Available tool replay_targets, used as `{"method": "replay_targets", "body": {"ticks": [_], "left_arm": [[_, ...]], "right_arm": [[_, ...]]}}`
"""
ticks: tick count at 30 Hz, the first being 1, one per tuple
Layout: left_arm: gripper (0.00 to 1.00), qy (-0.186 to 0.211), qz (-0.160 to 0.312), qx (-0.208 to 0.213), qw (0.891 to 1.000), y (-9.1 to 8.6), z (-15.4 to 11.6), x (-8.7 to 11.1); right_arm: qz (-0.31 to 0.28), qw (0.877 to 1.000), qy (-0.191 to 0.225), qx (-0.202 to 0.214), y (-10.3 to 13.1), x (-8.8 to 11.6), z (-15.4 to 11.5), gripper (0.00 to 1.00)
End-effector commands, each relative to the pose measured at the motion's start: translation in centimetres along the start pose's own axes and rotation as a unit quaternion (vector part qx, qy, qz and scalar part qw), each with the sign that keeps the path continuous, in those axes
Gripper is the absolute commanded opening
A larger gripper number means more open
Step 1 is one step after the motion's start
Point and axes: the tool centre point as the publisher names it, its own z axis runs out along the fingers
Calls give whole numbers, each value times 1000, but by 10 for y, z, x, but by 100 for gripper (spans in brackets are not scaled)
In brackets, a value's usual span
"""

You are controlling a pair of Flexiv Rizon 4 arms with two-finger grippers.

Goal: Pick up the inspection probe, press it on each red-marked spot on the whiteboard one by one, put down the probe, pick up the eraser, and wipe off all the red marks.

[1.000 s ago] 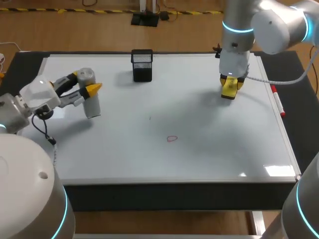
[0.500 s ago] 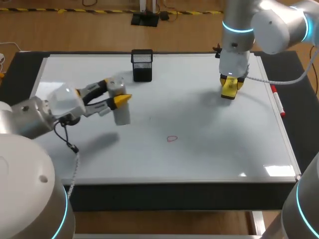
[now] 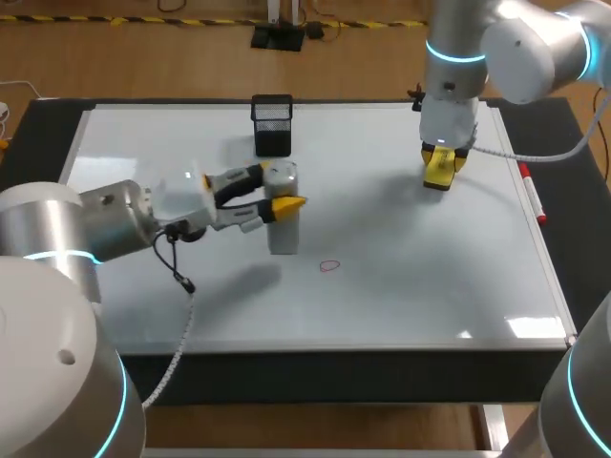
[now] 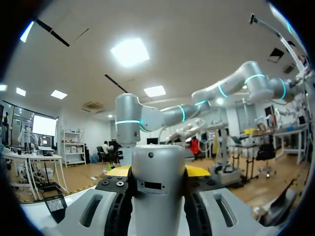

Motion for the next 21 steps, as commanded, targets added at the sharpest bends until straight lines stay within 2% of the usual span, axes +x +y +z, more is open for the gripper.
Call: {"method": "replay_targets", "body": {"ticks": [1,13,21], "left_arm": [[0,26,-1,-2,1000,19,21,-1],[0,68,-21,11,997,34,45,23],[0,76,-30,16,997,41,52,28]], "right_arm": [[-1,1000,2,0,-1,0,-1,0],[-1,1000,2,0,-1,0,-1,0],[-1,1000,2,0,-1,0,-1,0]]}}
